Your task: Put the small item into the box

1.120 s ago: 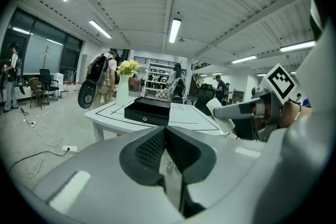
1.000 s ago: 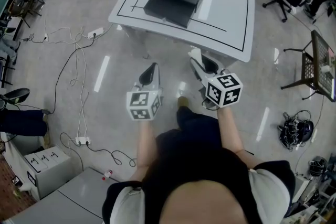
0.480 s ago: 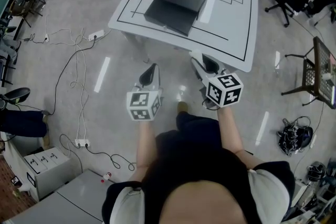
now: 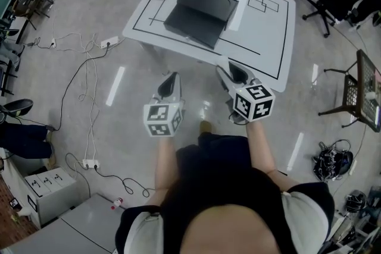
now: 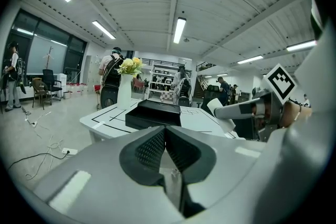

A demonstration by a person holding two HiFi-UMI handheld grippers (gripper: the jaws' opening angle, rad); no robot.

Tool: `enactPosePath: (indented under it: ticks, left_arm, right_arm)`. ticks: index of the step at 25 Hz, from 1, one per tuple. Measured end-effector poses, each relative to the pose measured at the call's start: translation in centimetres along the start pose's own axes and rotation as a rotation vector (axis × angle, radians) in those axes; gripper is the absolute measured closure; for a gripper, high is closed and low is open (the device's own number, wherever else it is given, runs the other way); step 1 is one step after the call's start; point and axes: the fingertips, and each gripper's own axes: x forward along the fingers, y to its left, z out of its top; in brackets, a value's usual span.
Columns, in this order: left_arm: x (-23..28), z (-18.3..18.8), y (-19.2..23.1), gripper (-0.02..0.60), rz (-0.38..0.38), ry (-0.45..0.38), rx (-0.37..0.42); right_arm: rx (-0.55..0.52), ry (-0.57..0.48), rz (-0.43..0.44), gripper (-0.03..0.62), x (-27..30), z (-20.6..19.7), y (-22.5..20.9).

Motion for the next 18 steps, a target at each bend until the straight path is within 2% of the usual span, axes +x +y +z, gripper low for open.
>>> enactPosePath:
  ticks: [18]
  left_arm:
    - [-0.2,0.5,0.8,0.572,0.052,0.000,0.005]
  right_arm:
    - [-0.001,-0.002,0.055,0.454,1.6,0.8,0.1]
